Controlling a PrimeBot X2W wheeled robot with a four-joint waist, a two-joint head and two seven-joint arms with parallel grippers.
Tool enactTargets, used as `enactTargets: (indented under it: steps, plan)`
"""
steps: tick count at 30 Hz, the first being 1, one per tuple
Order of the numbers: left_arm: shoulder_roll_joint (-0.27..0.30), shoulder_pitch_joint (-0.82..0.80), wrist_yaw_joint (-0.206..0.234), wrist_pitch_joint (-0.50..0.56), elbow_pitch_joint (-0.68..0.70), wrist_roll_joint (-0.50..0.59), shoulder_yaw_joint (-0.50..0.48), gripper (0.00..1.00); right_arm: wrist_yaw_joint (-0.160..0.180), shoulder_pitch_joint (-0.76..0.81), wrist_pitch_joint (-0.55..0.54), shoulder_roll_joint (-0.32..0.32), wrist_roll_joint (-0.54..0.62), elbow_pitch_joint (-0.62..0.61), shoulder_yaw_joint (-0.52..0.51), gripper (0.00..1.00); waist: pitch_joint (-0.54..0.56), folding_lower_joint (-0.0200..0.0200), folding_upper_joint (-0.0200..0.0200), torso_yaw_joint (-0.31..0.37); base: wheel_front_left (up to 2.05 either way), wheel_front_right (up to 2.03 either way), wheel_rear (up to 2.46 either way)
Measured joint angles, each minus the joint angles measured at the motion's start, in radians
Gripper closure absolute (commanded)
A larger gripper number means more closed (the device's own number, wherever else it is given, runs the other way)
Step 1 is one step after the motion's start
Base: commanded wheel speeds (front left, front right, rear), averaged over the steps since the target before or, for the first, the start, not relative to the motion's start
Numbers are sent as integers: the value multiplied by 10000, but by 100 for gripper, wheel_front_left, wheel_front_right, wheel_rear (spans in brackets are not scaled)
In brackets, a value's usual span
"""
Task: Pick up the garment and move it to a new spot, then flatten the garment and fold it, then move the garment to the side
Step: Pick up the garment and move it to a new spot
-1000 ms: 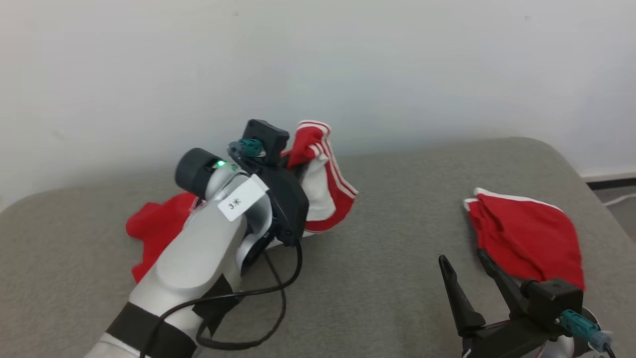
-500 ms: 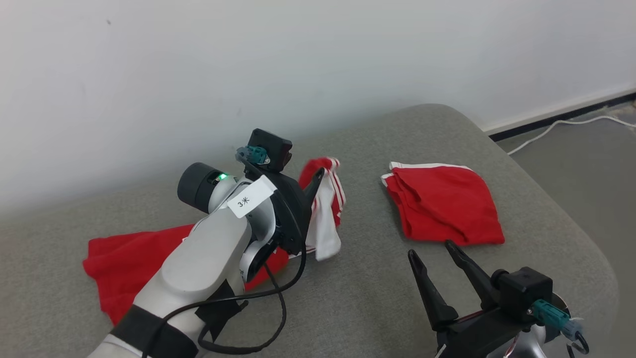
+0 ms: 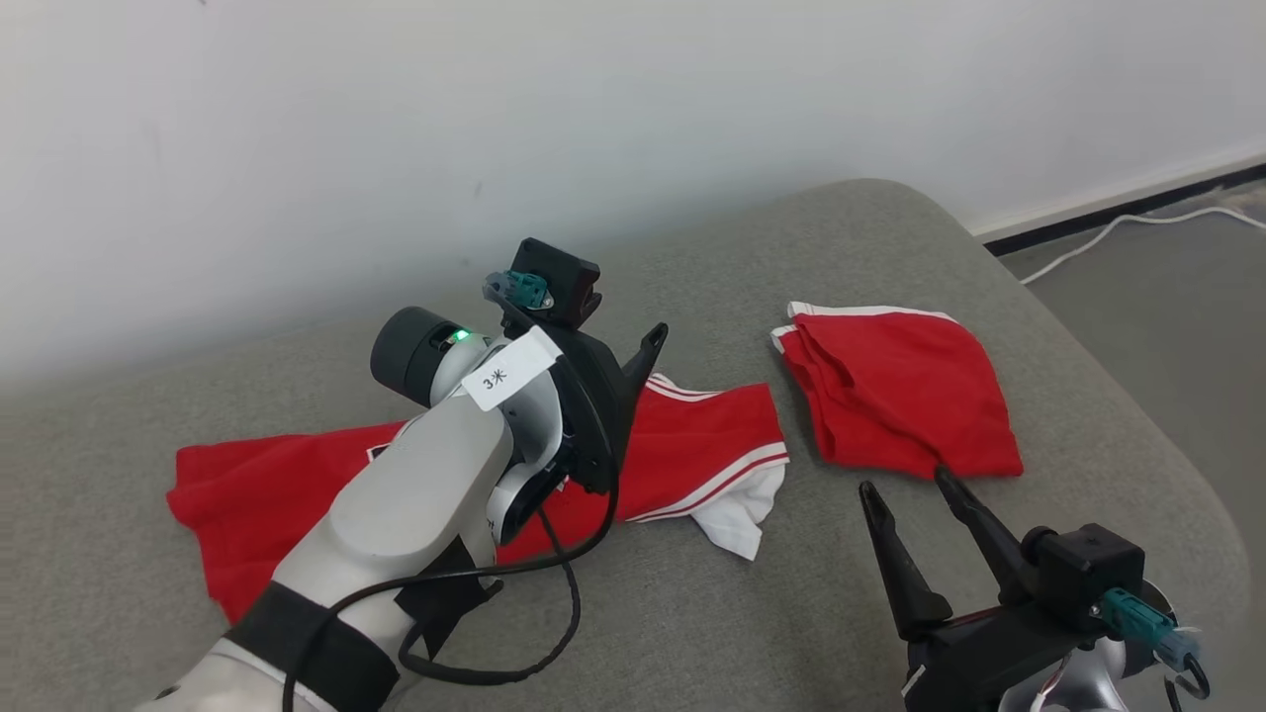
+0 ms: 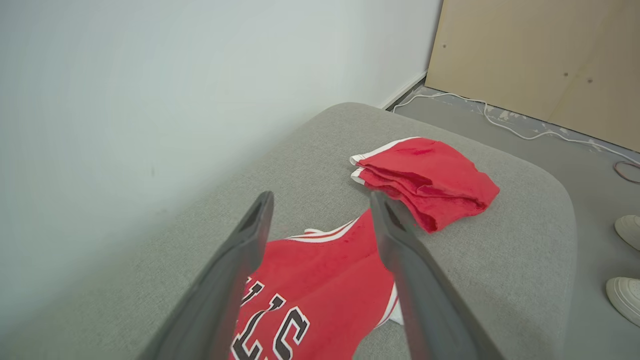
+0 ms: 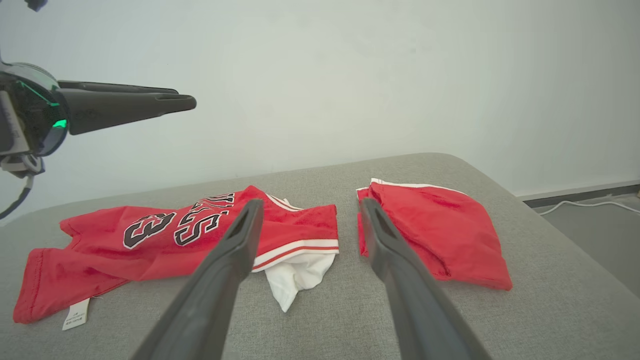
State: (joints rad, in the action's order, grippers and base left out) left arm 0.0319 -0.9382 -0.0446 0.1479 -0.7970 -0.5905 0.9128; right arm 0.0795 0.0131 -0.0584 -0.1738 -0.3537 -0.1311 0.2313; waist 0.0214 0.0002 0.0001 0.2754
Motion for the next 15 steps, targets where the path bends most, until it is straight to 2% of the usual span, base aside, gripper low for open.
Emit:
enactTargets:
  steps: [8,15]
  plan:
    - [98,105,79,-612,-351,2,-307,0,42,150,203,-173,-67,259,-330,0,227,0,-1,-1072,0,0,0]
    - [1024,1070,639,-1170,105,4,-606,0,102,856,316,-357,-69,270,-654,0,556,-2,-1,-2005,0,0,0]
